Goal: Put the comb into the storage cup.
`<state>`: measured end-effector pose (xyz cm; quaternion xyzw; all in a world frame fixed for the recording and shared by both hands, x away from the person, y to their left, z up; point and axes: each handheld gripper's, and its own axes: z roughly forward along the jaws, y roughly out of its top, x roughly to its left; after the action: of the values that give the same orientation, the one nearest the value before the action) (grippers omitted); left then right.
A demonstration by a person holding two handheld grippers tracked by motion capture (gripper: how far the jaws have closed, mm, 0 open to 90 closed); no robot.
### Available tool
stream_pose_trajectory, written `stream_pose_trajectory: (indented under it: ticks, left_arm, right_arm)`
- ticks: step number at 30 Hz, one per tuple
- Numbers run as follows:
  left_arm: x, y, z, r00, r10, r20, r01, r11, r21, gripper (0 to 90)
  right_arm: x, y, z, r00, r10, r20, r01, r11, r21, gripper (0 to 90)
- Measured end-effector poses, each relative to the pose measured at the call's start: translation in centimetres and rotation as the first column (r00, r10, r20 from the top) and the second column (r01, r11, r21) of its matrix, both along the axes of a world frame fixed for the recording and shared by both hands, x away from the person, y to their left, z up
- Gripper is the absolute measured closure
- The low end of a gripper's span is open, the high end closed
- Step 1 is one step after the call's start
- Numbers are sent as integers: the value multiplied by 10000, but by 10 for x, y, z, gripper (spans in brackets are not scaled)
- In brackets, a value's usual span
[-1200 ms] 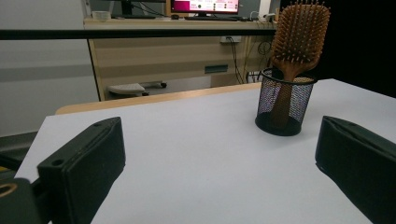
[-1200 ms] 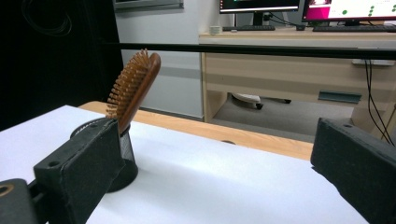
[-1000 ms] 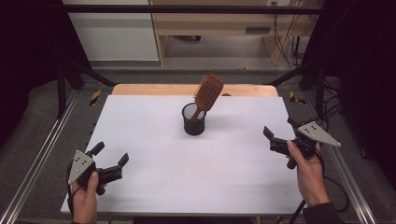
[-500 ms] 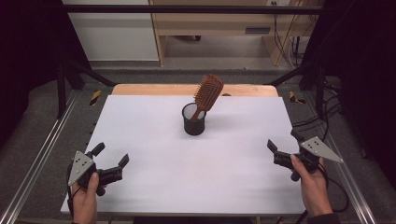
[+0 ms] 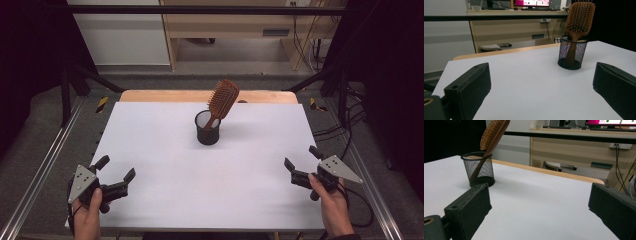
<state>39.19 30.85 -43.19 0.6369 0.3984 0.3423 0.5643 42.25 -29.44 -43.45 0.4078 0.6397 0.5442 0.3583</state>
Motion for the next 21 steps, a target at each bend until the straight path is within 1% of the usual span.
stream_pose_trajectory:
  ticks: [2,5,12,17,19,20,21]
  left_arm:
    - [-1,2,0,10000,-33,-3,32,9999,-163,19]
    - [-4,4,0,10000,-71,13,72,9997,-234,19]
    - [-6,6,0,9999,-121,73,123,9996,-237,19]
    - [-5,5,-1,9998,-199,61,200,9995,-263,20]
    - [-5,5,-1,9997,-216,80,218,9995,-245,20]
    - [-5,5,-1,9997,-226,82,228,9995,-240,20]
    - [-5,5,-1,9997,-237,79,239,9995,-226,20]
  right_arm:
    - [-1,1,-3,10000,56,7,-56,10000,-2,40]
    - [-2,2,-7,9999,119,-25,-119,9999,13,39]
    - [-4,6,-16,9997,196,-155,-197,9998,-32,39]
    - [-5,10,-20,9986,520,5,-520,9986,119,37]
    - [-5,12,-21,9981,612,-3,-612,9976,324,36]
    - [-5,13,-23,9978,665,-45,-663,9972,340,37]
    - [-5,14,-24,9975,700,-65,-698,9973,237,36]
